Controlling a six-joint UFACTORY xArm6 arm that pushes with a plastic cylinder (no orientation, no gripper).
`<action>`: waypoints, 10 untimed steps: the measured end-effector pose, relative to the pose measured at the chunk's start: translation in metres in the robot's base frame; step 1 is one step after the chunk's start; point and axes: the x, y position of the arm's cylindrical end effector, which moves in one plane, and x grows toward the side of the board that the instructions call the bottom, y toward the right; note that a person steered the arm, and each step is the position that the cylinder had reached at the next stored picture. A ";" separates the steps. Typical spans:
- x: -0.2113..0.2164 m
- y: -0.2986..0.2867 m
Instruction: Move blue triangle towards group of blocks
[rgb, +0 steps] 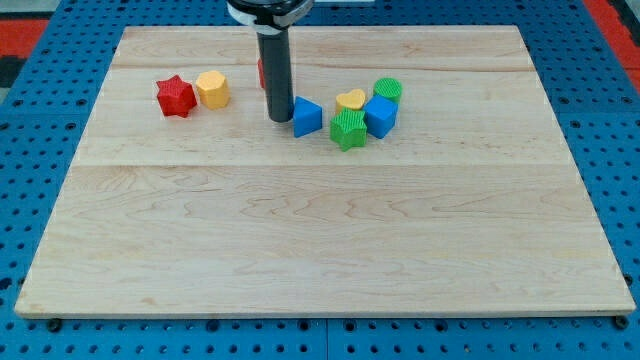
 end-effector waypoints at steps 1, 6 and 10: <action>0.003 -0.003; 0.009 0.014; 0.055 -0.043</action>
